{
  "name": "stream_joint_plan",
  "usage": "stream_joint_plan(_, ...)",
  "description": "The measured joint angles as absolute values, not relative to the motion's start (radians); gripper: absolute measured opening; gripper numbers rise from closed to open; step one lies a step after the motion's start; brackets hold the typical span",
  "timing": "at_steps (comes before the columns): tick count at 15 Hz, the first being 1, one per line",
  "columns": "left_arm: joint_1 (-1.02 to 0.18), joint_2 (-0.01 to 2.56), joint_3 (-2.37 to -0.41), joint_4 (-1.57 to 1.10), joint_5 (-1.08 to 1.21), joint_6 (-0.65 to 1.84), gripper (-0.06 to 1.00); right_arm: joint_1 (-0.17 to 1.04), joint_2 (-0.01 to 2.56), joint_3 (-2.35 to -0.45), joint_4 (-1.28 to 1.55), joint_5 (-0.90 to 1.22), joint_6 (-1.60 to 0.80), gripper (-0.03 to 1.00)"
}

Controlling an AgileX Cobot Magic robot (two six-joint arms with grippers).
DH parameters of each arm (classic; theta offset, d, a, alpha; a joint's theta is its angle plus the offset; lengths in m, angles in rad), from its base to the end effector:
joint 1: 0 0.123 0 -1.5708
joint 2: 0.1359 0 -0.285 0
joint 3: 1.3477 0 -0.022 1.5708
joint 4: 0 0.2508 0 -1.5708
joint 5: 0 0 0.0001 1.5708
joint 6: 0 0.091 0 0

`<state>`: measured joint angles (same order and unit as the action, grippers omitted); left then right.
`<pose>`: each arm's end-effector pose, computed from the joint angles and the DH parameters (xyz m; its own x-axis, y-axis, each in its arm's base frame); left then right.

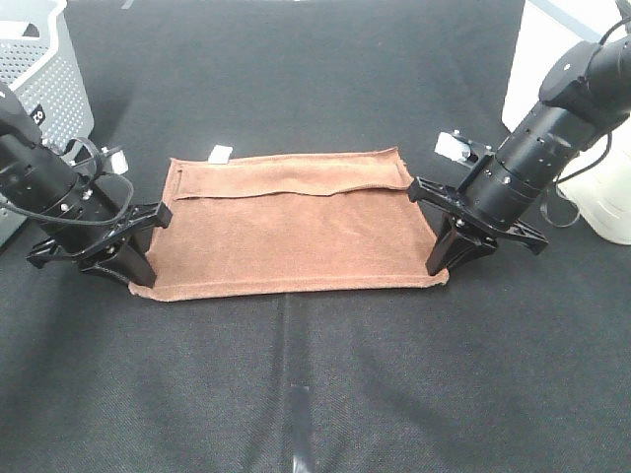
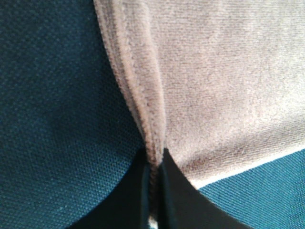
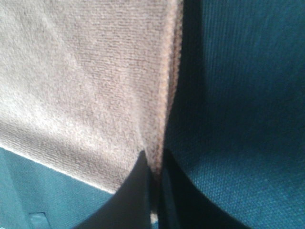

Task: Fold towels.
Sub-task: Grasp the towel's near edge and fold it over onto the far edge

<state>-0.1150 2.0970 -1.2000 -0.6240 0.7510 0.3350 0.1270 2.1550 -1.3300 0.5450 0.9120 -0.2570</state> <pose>0.3668 -0.0789 0.0984 -0.9984 -0.0221 -0.0522 0.0011 0.9128 -0.4085 0.3802 0.0862 0.1018 -0.9984 -0.0372 0.0423 -0.0167 0.9129 0.4077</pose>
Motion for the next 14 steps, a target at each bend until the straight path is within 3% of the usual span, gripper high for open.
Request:
stream_joint_plan(7, -0.115, 2.097, -1.401, -0.624, 0.728, 0.302, 0.01, 0.127, 2.163, -1.574, 0.531, 0.938, -0.275, 0.0)
stream_joint_plan(14, -0.066, 2.321, -1.826, -0.627, 0.706, 0.255, 0.01, 0.127, 2.484, -2.17, 0.503, 1.041, -0.193, 0.0)
